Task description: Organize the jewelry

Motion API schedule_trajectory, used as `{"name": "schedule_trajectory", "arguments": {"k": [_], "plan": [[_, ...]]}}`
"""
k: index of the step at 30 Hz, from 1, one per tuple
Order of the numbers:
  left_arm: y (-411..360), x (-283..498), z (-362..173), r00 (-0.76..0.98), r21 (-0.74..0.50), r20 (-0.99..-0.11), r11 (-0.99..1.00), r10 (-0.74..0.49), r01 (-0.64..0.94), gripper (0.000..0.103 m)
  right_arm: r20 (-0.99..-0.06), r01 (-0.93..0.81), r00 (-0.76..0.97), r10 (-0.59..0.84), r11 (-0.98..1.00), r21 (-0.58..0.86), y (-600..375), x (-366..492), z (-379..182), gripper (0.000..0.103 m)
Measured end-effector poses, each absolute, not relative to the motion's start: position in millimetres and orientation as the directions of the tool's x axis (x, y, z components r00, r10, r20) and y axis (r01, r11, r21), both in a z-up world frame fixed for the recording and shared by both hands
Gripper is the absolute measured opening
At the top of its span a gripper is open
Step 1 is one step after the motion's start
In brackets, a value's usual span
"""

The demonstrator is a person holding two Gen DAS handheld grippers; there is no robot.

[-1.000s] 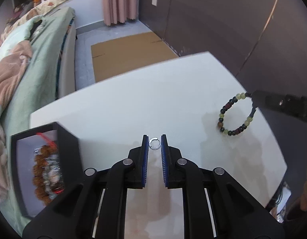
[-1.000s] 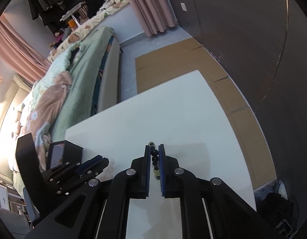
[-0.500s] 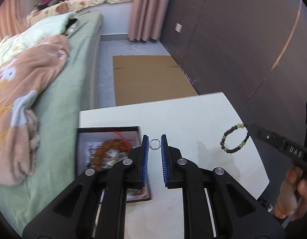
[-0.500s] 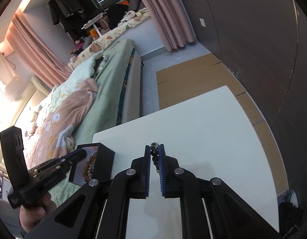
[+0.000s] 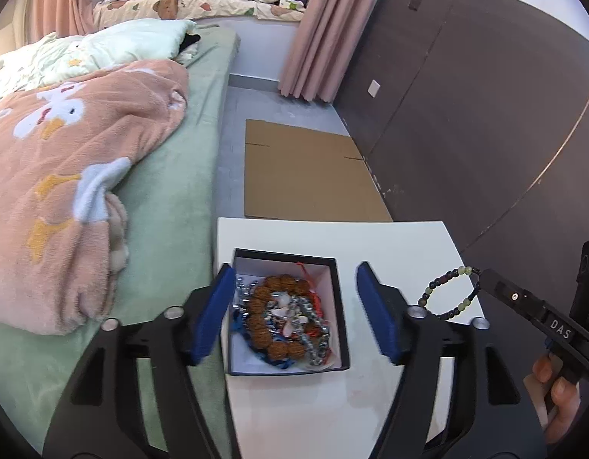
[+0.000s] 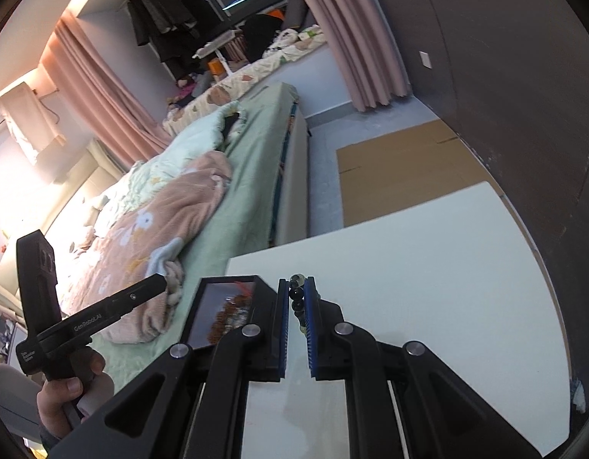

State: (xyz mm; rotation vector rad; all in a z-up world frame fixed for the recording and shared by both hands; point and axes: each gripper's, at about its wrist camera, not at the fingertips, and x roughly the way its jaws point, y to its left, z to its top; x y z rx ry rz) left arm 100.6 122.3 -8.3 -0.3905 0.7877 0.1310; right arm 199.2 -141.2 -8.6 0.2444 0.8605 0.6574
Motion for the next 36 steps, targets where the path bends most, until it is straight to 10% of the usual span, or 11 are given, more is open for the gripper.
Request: {"name": "schedule_trajectory", "arguments": {"k": [17, 19, 36], "plan": [[171, 67, 13, 0.755, -0.353, -0.655, 0.882, 0.004, -0.311, 0.098, -0.577, -0.565, 0.355, 0.735, 0.661, 0.494, -46, 182, 2, 0.013], [174, 65, 12, 0.753, -0.36, -0.658, 0.876, 0.006, -0.322, 0.098, -0.605, -0.548, 0.36, 0.71, 0.686, 0.479, -44, 183, -7, 0.058], [112, 52, 37, 0.752, -0.229, -0.659, 0.942, 0.037, -0.247, 0.098, -0.635, -0.455, 0.486, 0.601, 0.794, 0.404, -132, 172, 15, 0.088]]}}
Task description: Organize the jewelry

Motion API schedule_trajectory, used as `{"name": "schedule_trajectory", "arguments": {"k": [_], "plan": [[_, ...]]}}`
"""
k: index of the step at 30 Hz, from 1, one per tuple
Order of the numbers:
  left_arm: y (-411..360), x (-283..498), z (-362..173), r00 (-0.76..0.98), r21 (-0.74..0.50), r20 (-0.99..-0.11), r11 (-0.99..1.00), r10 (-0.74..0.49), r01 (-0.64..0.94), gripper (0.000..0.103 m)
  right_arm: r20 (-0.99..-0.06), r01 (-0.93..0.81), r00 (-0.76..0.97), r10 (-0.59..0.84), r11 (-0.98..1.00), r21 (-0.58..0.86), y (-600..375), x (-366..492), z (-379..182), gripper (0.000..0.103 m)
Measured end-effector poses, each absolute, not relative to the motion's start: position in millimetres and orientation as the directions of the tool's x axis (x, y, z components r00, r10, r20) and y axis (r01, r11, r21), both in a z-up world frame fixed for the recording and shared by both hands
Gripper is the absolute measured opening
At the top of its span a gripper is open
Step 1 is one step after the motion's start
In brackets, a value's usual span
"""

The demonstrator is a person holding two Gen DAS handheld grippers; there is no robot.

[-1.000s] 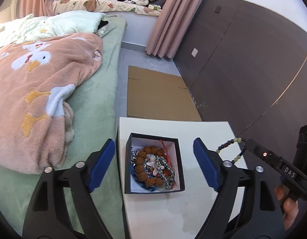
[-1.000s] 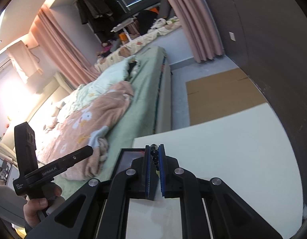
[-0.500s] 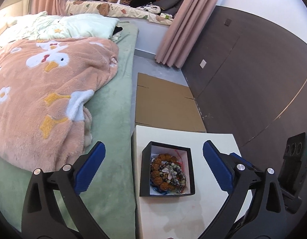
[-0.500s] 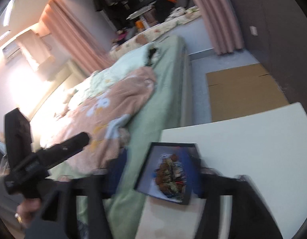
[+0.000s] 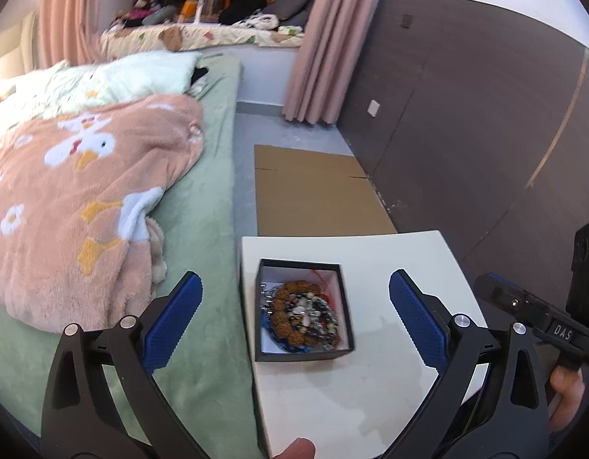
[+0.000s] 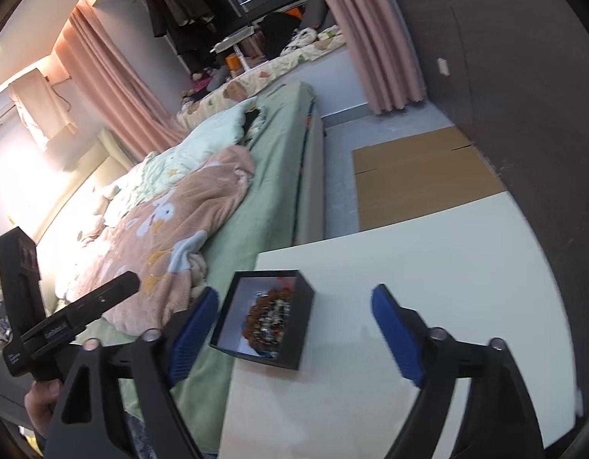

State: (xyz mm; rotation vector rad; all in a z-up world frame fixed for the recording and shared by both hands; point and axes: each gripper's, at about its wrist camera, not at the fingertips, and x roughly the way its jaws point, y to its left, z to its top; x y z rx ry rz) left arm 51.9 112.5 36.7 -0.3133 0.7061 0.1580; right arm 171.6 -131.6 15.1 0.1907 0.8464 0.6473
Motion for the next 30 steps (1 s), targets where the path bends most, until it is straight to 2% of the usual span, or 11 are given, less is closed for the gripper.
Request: {"name": "schedule_trajectory", "arguments": {"k": [3, 19, 30], "plan": [[100, 43, 38, 0.756, -0.237, -0.655, 0.943, 0.022, -0.232, 0.098, -0.632, -0.45, 0.503, 0.589, 0.803, 0.391, -147, 167, 23, 0.095], [53, -7, 42, 0.8, -0.2, -0.6, 0.967, 0.006, -0.157, 0.098, -0.654, -0.402, 0.547, 0.523, 0.849, 0.344, -201, 132, 19, 0.095], [38, -20, 37, 0.791, -0.15, -0.612, 0.978, 0.022, -0.142, 0.098, -0.654, -0.409, 0.562, 0.506, 0.858, 0.312, -209, 103, 10, 0.095]]}}
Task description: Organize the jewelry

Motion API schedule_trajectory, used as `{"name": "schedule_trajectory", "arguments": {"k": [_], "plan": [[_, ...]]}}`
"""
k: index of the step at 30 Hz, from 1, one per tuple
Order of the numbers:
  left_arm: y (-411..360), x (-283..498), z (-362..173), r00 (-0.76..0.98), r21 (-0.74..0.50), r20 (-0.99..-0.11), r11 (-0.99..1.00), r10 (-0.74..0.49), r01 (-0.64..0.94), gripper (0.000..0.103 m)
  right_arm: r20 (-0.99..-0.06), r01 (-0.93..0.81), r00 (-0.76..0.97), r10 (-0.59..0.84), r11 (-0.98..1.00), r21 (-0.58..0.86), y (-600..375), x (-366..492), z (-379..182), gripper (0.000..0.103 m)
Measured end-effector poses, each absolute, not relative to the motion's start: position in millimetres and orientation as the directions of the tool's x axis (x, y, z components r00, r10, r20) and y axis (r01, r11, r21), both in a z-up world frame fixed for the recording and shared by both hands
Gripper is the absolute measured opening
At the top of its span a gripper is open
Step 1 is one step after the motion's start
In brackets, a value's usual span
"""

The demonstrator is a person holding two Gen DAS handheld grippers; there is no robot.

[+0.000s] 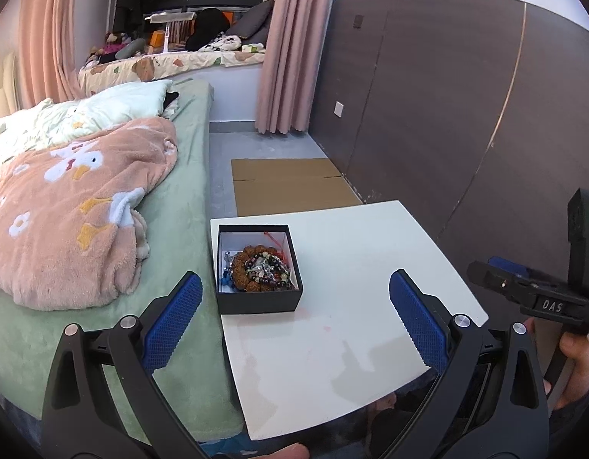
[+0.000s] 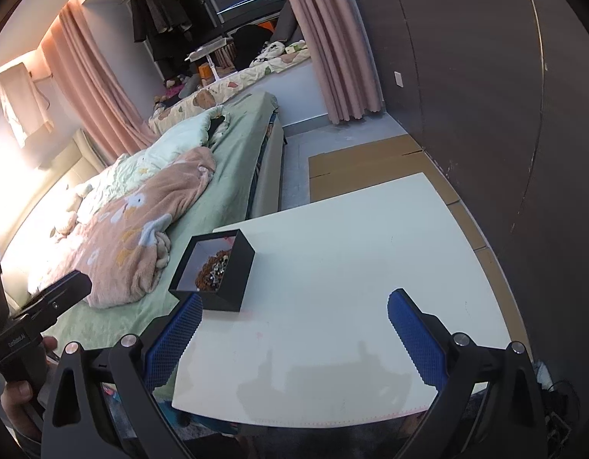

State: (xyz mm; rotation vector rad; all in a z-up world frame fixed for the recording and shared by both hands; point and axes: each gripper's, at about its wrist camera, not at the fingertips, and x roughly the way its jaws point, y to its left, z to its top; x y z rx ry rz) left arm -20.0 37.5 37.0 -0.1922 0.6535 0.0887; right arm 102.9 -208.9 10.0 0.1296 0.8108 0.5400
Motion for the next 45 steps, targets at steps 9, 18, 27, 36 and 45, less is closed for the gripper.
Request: {"name": "schedule_trajectory", "arguments": {"k": [9, 18, 27, 36, 45], "plan": [[37, -22, 33, 0.786, -0.131, -0.616, 0.979, 0.045, -0.158, 0.098, -0.653, -0.426, 0.563, 0.507, 0.855, 0.297, -202, 96, 12, 0.095], [39, -28, 35, 0.792, -0.142, -0.609, 0.976, 0.048, -0.168, 0.098, -0.665, -0.422, 0.557, 0.497, 0.859, 0.289, -199, 93, 9, 0.095], [45, -33, 35, 0.793, -0.148, -0.607, 0.973, 0.053, -0.178, 0.098, -0.666, -0.426, 0.556, 0.497, 0.859, 0.285, -195, 94, 9, 0.095], [46, -33, 35, 0.792, -0.146, -0.608, 0.973, 0.054, -0.178, 0.098, -0.666, -0.427, 0.556, 0.498, 0.858, 0.284, -194, 93, 9, 0.095], [46, -34, 35, 0.792, -0.148, -0.608, 0.973, 0.053, -0.179, 0.098, -0.666, -0.428, 0.557, 0.496, 0.859, 0.281, -194, 92, 10, 0.095]]}}
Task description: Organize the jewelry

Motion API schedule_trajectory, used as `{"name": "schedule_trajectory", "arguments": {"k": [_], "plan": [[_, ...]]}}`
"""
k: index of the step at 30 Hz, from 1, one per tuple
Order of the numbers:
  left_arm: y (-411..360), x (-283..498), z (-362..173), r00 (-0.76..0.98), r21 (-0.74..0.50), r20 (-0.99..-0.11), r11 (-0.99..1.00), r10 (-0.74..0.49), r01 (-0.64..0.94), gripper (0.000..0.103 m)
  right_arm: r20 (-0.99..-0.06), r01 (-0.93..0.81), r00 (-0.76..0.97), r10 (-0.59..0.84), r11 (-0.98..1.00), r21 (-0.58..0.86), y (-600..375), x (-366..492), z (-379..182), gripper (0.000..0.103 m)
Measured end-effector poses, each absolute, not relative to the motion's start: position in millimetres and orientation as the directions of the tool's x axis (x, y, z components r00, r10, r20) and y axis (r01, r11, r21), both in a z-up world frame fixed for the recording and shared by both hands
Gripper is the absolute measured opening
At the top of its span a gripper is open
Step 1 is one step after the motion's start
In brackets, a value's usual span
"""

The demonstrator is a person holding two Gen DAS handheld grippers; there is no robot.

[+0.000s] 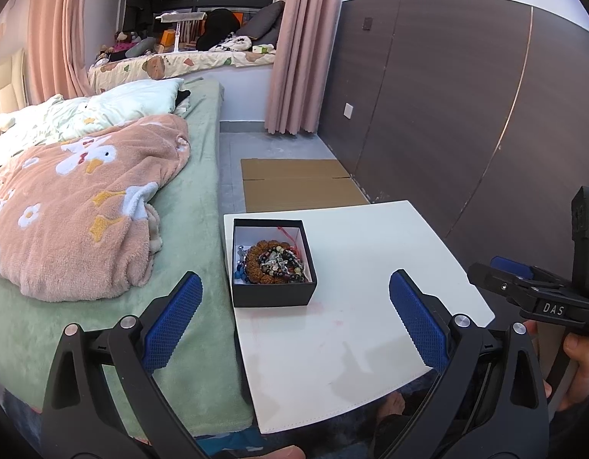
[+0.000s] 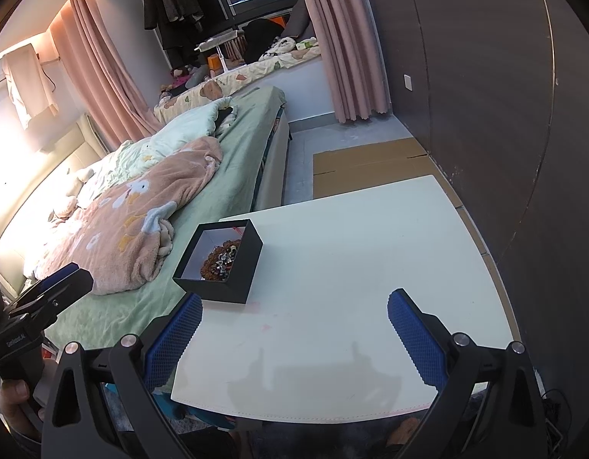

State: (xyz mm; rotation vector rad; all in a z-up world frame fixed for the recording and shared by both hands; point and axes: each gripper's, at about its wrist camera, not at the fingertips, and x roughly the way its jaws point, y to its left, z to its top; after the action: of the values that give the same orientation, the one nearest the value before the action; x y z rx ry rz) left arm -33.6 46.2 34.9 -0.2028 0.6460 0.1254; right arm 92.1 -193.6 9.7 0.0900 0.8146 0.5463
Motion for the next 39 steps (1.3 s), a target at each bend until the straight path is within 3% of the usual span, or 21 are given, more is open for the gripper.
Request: {"name": "schedule_trajectory", "arguments": {"k": [39], "plan": [[45.4, -34.3, 30.4, 0.789, -0.142, -0.613, 0.975, 0.051, -0.173, 0.098, -0.679, -0.414, 0.556, 0.479, 0.868, 0.274, -194.6, 94.7, 5.4, 0.095]]}}
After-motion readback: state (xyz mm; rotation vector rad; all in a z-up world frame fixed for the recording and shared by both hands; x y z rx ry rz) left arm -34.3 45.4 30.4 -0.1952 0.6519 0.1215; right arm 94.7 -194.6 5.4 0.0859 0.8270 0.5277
